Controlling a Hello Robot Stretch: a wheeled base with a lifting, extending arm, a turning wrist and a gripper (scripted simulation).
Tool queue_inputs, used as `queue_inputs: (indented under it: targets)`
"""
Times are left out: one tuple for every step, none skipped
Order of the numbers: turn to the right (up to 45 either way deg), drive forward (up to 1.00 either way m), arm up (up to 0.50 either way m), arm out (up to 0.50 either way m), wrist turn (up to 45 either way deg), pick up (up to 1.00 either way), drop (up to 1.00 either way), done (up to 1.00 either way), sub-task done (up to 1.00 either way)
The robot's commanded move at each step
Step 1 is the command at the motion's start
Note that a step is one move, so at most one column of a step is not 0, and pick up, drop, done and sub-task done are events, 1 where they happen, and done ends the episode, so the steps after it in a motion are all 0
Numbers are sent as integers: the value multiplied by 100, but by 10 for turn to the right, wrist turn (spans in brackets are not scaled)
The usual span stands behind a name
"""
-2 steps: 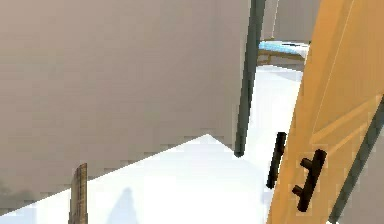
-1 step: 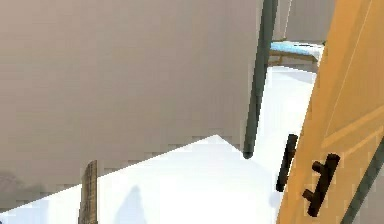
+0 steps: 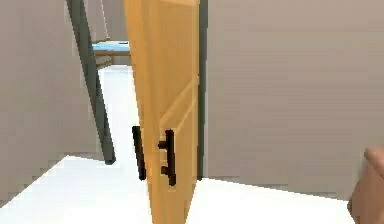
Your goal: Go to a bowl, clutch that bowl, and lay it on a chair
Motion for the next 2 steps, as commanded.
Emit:
queue_inputs:
  targets:
    - [450, 0, 0, 0, 0, 0, 0, 0, 0]
    - [150, 0, 0, 0, 0, 0, 0, 0, 0]
